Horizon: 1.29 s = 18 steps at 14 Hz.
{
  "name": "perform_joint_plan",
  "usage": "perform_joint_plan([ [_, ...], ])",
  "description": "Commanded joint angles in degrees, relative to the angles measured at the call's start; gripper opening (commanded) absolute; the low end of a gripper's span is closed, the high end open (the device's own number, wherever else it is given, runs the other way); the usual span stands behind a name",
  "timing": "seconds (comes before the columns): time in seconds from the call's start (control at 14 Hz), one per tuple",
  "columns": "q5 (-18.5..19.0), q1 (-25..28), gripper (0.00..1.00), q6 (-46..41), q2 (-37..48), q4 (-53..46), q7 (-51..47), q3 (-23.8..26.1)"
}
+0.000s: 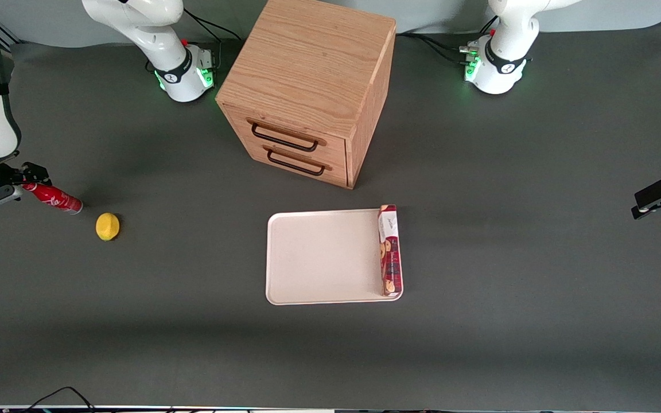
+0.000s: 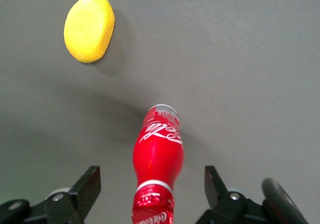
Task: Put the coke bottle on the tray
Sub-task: 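Close the right gripper around the bottle's body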
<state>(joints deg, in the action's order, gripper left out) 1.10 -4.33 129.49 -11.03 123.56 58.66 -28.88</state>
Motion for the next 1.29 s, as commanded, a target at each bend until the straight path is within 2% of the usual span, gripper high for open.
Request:
perform_joint_plan([
  [0.0,-1.89,-0.33,0.79,1.12,0.14,0.8,2.34,-0.47],
  [0.36,-1.8,-0.24,0.78,0.77,0.31,0.98,2.51,-1.7],
  [0.5,-1.8,-0.24,0.69,0.42,0.57,1.07,2.51,-1.7],
  [0.57,-1.71,-0.33,0.68,0.07,0.66,1.33,2.51,-1.7],
  [0.79,-1.8,-0.24,0.5,-0.02,0.75,1.33,2.42,-1.7],
  [1.07,-1.63,0.03,0.06,-0.11,0.75,1.33,2.51,-1.7],
  [1.14,-1.54,0.11,0.0,-0.2,0.84,1.25,2.51,-1.7],
  [1.21,-1.45,0.2,0.0,-0.29,0.93,1.24,2.51,-1.7],
])
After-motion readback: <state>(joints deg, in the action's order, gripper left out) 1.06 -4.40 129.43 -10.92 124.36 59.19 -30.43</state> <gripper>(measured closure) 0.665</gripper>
